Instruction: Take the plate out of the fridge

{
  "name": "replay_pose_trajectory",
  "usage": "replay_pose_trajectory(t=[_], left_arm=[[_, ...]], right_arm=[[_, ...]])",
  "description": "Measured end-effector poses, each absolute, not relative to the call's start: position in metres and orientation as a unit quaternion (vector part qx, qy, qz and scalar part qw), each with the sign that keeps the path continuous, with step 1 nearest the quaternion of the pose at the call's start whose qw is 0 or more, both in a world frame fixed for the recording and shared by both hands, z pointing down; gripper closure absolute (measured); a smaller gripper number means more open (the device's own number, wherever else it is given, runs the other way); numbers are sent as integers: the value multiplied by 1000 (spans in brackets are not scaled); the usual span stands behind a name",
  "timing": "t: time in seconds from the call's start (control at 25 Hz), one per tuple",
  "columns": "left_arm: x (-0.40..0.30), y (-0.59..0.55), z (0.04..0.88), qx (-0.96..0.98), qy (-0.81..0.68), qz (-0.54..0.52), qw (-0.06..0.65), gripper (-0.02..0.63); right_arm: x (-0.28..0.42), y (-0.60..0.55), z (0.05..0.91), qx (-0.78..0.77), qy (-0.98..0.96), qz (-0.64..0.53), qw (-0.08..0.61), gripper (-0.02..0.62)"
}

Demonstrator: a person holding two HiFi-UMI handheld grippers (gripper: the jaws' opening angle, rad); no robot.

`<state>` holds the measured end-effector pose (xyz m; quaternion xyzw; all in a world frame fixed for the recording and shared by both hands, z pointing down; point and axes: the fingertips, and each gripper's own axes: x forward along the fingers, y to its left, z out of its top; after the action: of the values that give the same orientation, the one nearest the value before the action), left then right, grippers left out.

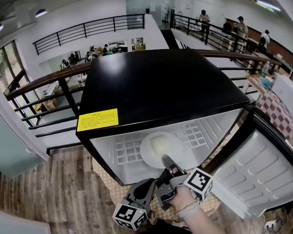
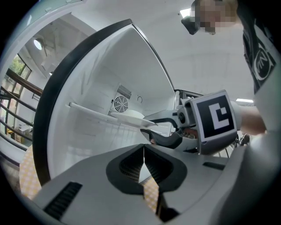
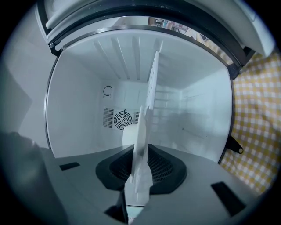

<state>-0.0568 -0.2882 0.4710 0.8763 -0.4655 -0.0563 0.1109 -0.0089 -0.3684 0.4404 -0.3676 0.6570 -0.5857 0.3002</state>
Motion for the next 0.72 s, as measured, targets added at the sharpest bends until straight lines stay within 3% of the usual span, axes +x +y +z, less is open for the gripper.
replay_pose_trajectory(t=[0.72], left_arm=[[-52, -292, 475, 877, -463, -57, 117, 595]], right_arm=[[-9, -368, 441, -357, 656, -592, 301, 540]])
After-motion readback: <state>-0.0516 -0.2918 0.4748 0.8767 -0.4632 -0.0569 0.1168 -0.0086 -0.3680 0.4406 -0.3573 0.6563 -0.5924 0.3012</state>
